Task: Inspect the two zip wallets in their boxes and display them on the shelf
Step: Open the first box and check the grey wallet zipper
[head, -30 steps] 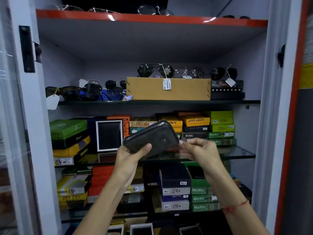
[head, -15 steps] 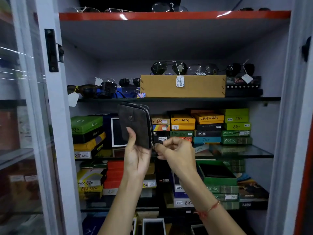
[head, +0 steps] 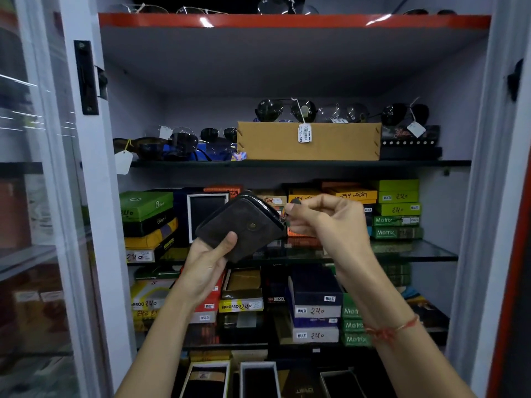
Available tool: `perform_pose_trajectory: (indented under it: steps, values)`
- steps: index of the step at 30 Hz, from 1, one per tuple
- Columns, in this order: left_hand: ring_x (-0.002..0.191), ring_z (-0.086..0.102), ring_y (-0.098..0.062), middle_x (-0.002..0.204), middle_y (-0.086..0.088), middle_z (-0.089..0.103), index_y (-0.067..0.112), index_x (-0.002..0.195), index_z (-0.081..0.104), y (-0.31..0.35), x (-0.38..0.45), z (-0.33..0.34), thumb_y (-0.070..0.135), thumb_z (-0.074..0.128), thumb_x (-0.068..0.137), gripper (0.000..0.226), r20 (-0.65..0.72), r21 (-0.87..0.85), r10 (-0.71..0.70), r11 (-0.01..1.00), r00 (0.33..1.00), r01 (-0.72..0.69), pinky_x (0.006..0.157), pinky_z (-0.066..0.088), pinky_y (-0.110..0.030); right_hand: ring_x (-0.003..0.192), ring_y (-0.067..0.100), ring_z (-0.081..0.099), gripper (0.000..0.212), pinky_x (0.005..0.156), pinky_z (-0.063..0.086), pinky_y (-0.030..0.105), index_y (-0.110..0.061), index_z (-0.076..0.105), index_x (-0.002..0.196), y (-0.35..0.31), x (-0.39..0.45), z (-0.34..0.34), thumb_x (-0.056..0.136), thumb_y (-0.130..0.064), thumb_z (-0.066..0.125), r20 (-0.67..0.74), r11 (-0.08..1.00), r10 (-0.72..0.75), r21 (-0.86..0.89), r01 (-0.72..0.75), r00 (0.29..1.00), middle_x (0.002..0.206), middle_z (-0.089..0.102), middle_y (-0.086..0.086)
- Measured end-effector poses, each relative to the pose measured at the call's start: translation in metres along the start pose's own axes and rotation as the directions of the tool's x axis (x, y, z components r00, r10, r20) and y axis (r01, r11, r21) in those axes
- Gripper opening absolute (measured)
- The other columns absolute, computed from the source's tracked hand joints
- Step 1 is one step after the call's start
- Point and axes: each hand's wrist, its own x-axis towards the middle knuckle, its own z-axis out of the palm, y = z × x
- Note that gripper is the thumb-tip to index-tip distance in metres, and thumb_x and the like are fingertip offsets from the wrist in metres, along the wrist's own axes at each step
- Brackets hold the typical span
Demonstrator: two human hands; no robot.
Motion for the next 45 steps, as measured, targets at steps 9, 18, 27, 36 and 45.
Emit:
perform_pose_trajectory:
  steps: [9, 18, 27, 36, 45]
  values:
    - [0.094, 0.067, -0.003, 0.097, 0.008, 0.069, 0.026, 0.103, 0.057, 0.015, 0.005, 0.03, 0.011, 0.073, 0.077, 0.033, 0.089, 0.678, 0.013, 0.732, 0.996, -0.07, 0.081, 0.054, -0.022, 0.067, 0.011, 0.071, 0.012, 0.069, 0.061, 0.035, -0.017, 0.072, 0.071, 0.013, -0.003, 0.015, 0.077, -0.026, 0.077, 0.004, 0.875, -0.291, -0.404, 0.267, 0.957, 0.069, 0.073, -0.003]
    - [0.1, 0.066, -0.012, 0.105, 0.002, 0.07, 0.017, 0.118, 0.053, 0.007, -0.005, 0.048, 0.021, 0.075, 0.077, 0.047, 0.119, 0.762, -0.031, 0.644, 0.992, -0.071, 0.088, 0.053, -0.032, 0.068, 0.009, 0.07, 0.011, 0.068, 0.061, 0.031, -0.014, 0.071, 0.079, 0.028, -0.002, 0.008, 0.078, -0.024, 0.076, 0.024, 0.971, -0.089, -0.223, 0.092, 0.996, 0.079, 0.074, 0.003]
    - [0.101, 0.065, -0.009, 0.111, 0.006, 0.064, 0.035, 0.118, 0.051, -0.037, -0.031, 0.061, 0.015, 0.068, 0.084, 0.043, 0.174, 0.661, -0.046, 0.746, 0.984, -0.083, 0.082, 0.057, -0.029, 0.079, 0.002, 0.063, 0.014, 0.07, 0.049, 0.018, -0.028, 0.078, 0.094, 0.08, -0.007, -0.046, 0.082, -0.026, 0.07, 0.105, 0.786, -0.173, -0.584, 0.201, 0.979, 0.09, 0.07, -0.01]
    - [0.098, 0.063, -0.013, 0.106, 0.006, 0.063, 0.037, 0.102, 0.055, -0.124, -0.064, 0.058, 0.016, 0.071, 0.083, 0.032, 0.044, 0.55, -0.269, 0.81, 0.962, 0.202, 0.075, 0.057, -0.027, 0.129, 0.011, 0.032, 0.101, 0.105, 0.029, 0.023, -0.029, 0.038, 0.144, 0.156, -0.046, -0.11, 0.057, -0.057, 0.082, 0.533, 0.512, 0.167, -0.766, 0.389, 0.83, 0.144, 0.037, -0.01]
    - [0.112, 0.056, -0.019, 0.124, -0.002, 0.056, 0.024, 0.118, 0.055, -0.246, -0.142, 0.047, 0.025, 0.081, 0.071, 0.054, -0.074, 0.74, -0.569, 0.519, 0.819, 0.428, 0.093, 0.052, -0.037, 0.111, 0.02, 0.044, 0.101, 0.093, 0.042, 0.028, -0.027, 0.038, 0.142, 0.273, -0.112, -0.162, 0.052, -0.037, 0.081, 0.469, 0.468, 0.475, -0.851, 0.237, 0.744, 0.124, 0.046, 0.0]
